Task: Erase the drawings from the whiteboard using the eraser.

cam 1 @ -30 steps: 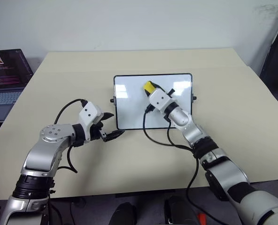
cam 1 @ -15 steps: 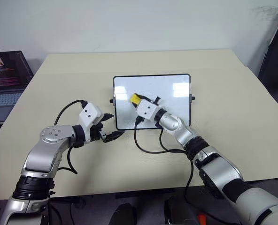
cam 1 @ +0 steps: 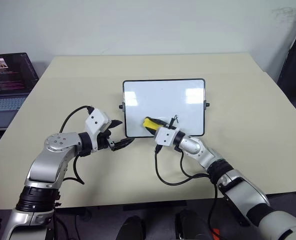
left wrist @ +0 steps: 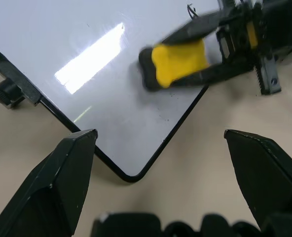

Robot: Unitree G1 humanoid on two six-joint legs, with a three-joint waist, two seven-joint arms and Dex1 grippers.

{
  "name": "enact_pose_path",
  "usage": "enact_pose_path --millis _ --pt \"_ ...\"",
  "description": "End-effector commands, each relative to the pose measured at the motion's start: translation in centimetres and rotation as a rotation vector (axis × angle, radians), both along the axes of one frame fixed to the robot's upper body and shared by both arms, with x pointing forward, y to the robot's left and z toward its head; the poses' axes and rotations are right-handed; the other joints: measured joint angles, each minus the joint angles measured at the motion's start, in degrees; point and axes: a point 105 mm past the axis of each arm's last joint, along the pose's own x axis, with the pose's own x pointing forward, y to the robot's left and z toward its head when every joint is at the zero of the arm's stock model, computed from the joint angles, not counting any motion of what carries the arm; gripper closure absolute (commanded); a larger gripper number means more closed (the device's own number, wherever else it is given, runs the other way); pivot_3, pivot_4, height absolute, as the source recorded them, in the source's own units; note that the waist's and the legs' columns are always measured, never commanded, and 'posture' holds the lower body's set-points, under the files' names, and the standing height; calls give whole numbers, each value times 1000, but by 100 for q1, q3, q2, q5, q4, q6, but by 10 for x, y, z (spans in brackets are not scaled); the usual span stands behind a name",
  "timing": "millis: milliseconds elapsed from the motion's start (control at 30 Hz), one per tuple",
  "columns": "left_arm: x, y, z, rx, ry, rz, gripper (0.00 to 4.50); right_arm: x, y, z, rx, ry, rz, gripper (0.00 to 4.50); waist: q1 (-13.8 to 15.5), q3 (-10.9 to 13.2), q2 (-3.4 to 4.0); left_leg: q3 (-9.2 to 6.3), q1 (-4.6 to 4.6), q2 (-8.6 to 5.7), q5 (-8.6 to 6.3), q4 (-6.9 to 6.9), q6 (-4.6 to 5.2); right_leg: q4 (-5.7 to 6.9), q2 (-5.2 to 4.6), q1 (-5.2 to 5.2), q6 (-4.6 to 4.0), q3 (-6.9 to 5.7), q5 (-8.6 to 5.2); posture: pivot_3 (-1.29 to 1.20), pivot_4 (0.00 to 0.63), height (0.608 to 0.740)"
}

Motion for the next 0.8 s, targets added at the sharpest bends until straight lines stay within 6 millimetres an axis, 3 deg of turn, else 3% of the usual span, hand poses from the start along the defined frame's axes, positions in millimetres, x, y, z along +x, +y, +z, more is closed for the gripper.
enact_pose_path --millis 33,167,433,633,800 --pt "-3 -6 18 -47 -70 -43 0 -6 -12 42 194 112 -3 3379 3 0 0 -2 -3 1 -1 -3 -1 -8 -1 0 1 1 -1 0 150 740" --pt "-10 -15 16 -40 -94 -102 0 -36 -34 28 208 376 31 3379 85 -1 0 -19 -19 0 -6 -16 2 -36 -6 1 4 -10 -3 0 150 740" --pt "-18 -24 12 -26 -89 -190 0 -92 -97 5 53 477 -68 3379 175 1 3 -26 -29 -7 -8 -34 6 -76 -10 7 6 -23 -4 0 150 740" --pt "-19 -32 9 -26 -72 -240 0 -100 -143 -28 -153 372 -261 3379 168 1 -1 -20 -24 -9 -8 -39 7 -79 -8 11 9 -22 -6 0 150 740" --pt "-16 -45 12 -24 -80 -287 0 -99 -143 -33 -164 320 -278 3379 155 1 -2 -9 -16 -8 -7 -39 7 -73 -4 14 9 -17 -6 0 150 740"
